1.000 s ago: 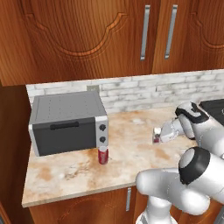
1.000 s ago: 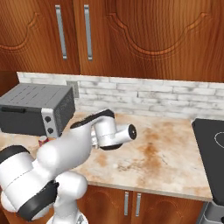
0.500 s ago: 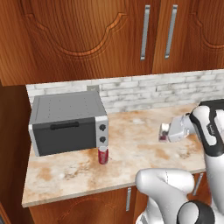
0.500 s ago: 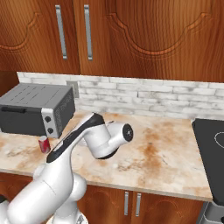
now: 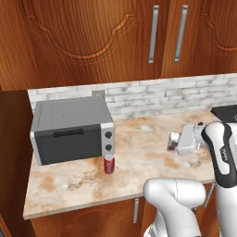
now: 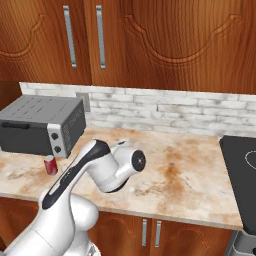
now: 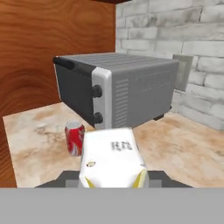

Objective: Move the drinks to the dining counter.

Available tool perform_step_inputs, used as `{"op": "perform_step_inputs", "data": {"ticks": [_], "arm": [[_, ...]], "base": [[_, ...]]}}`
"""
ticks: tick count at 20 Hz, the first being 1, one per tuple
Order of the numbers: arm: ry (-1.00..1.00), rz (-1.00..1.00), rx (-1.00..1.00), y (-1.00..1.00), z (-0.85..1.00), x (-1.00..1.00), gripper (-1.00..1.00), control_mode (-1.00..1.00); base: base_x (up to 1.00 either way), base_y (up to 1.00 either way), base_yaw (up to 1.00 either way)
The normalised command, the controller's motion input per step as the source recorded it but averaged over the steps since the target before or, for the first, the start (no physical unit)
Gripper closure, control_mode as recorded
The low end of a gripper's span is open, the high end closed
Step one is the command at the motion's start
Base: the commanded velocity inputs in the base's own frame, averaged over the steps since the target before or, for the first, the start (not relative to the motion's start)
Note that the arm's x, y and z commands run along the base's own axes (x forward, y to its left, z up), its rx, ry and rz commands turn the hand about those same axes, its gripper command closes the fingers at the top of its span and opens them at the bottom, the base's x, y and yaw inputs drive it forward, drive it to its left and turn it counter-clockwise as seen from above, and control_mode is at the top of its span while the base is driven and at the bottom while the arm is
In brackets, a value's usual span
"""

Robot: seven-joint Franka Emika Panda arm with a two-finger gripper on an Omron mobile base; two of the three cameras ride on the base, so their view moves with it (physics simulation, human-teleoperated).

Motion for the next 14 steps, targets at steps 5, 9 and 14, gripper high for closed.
{"op": "perform_step_inputs", "data": {"ticks": [5, 9, 14], "arm": [[0.00, 0.00, 0.00, 0.00, 0.00, 0.00, 1.00, 1.00], [0.00, 0.00, 0.00, 0.00, 0.00, 0.00, 1.00, 1.00], [0.00, 0.00, 0.00, 0.00, 0.00, 0.00, 1.00, 1.00]], "base": [[-0.42, -0.17, -0.08], [-1.00, -0.57, -0.35], [-0.23, -0.37, -0.53]]}}
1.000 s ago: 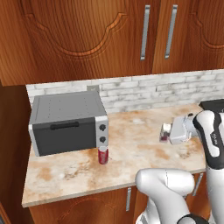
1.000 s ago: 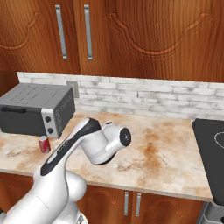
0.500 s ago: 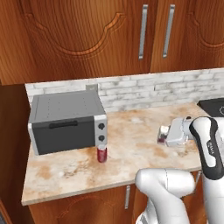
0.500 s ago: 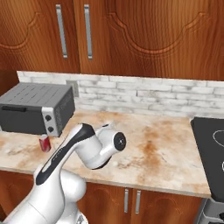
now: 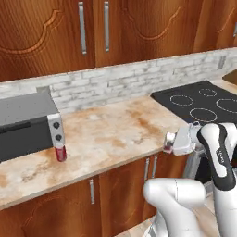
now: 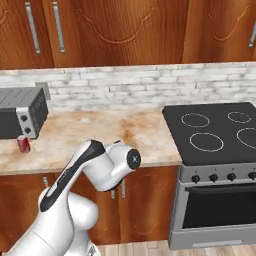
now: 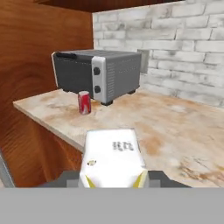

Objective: Move the drinks to the dining counter.

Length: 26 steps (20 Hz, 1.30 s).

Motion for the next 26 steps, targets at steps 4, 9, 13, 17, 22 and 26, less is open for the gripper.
{"op": "perform_step_inputs", "data": {"ticks": [4, 9, 13, 17, 22, 26], "arm": [[0.00, 0.00, 0.00, 0.00, 0.00, 0.00, 1.00, 1.00], [0.00, 0.00, 0.00, 0.00, 0.00, 0.00, 1.00, 1.00], [0.00, 0.00, 0.00, 0.00, 0.00, 0.00, 1.00, 1.00], [0.00, 0.00, 0.00, 0.00, 0.00, 0.00, 1.00, 1.00], [0.00, 0.00, 0.00, 0.00, 0.00, 0.00, 1.00, 1.00], [0.00, 0.00, 0.00, 0.00, 0.00, 0.00, 1.00, 1.00]], "base": [[0.04, -0.66, -0.73], [0.00, -0.88, -0.72], [0.00, -0.92, -0.71], [0.02, -0.89, -0.72], [0.04, -0.84, -0.73], [0.08, -0.81, -0.73]]}}
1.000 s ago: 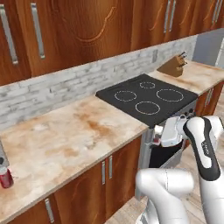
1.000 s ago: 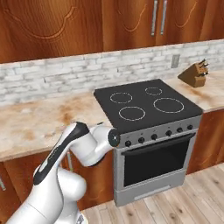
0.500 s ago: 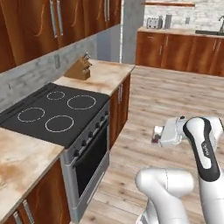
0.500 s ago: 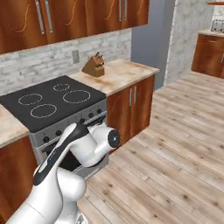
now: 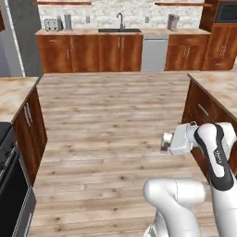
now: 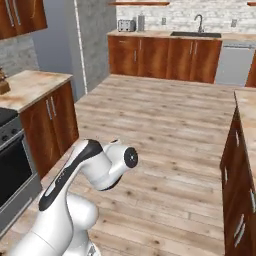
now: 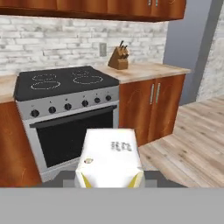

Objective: Move the drinks to the dining counter.

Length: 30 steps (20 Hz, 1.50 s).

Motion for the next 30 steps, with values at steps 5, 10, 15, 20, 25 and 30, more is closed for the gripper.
{"op": "perform_step_inputs", "data": {"ticks": [5, 10, 15, 20, 25, 30], "arm": [[0.00, 0.00, 0.00, 0.00, 0.00, 0.00, 1.00, 1.00], [0.00, 0.00, 0.00, 0.00, 0.00, 0.00, 1.00, 1.00], [0.00, 0.00, 0.00, 0.00, 0.00, 0.00, 1.00, 1.00], [0.00, 0.00, 0.00, 0.00, 0.00, 0.00, 1.00, 1.00], [0.00, 0.00, 0.00, 0.00, 0.00, 0.00, 1.00, 1.00], [0.00, 0.00, 0.00, 0.00, 0.00, 0.00, 1.00, 1.00]], "base": [[0.15, -0.77, -0.72], [0.17, -0.66, -0.71], [0.25, -0.27, -0.67], [0.44, 0.35, -0.39], [0.43, 0.14, -0.59], [0.44, 0.31, -0.78]]}}
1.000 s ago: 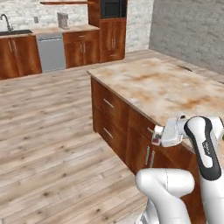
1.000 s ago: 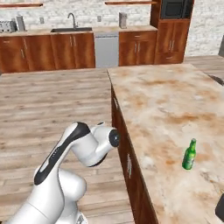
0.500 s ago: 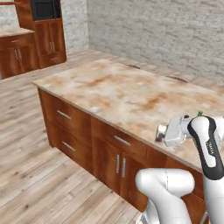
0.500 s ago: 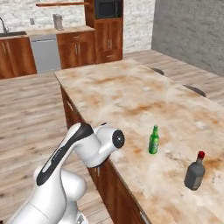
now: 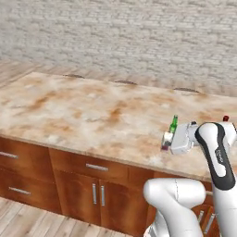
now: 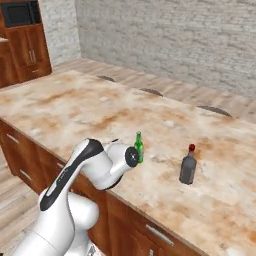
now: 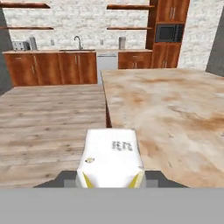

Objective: Move the drinks to the dining counter.

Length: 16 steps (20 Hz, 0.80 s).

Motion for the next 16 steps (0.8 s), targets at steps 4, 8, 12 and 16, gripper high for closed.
{"op": "perform_step_inputs", "data": {"ticks": [4, 8, 12, 16], "arm": [[0.00, 0.00, 0.00, 0.00, 0.00, 0.00, 1.00, 1.00], [0.00, 0.00, 0.00, 0.00, 0.00, 0.00, 1.00, 1.00], [0.00, 0.00, 0.00, 0.00, 0.00, 0.00, 1.00, 1.00], [0.00, 0.00, 0.00, 0.00, 0.00, 0.00, 1.00, 1.00]], "base": [[0.56, 0.77, -0.44], [0.45, 0.69, -0.19], [0.58, 0.06, -0.50], [0.35, 0.03, -0.66]]}}
